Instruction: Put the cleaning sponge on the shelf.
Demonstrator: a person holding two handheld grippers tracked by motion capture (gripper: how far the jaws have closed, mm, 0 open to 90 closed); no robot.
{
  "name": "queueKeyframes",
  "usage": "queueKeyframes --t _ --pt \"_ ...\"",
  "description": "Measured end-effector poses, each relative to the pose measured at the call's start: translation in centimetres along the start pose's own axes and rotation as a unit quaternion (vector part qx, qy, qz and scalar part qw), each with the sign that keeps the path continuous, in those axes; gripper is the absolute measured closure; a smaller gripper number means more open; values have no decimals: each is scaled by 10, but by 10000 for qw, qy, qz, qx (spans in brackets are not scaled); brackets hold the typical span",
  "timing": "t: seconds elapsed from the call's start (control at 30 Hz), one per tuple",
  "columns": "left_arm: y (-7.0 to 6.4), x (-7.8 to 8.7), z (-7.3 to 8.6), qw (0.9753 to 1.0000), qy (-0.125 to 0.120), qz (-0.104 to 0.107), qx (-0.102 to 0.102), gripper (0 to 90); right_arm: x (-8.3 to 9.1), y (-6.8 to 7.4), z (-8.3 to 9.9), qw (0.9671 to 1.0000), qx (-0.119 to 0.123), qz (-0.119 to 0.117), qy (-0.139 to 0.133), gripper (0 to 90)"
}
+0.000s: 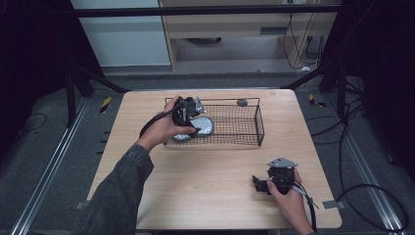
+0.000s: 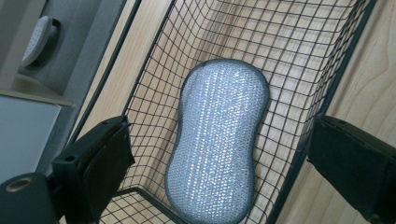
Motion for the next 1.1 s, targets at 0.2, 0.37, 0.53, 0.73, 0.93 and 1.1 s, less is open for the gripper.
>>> queueKeyframes --t 0.2,0.37,0.53,0.73,0.93,1.1 --pt "-5 2 -3 10000 -17 -58 8 51 0 1 0 10000 -26 -8 1 7" --pt "-11 5 -9 9999 -95 -78 11 48 0 0 0 10000 -6 1 -3 7" --pt "-18 12 -15 9997 -218 -18 99 41 0 0 0 10000 -10 -1 -2 7" --pt "-34 20 -17 9996 -244 -17 155 44 0 0 0 10000 -7 -2 -2 7" --pt "-48 26 -15 9991 -254 -12 329 40 0 0 0 10000 -3 6 4 7" --pt "-56 31 -11 9987 -199 -72 453 40 0 0 0 10000 -2 7 4 7"
Point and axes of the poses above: each handheld gripper's, and its own axes: x roughly backward along the jaws, z roughly out of its underside, y roughly to its left, the point moved 10 cm from there along -x, roughly forward along the jaws, and after that the axes turned 13 degrees about -z, right-handed, at the moved point
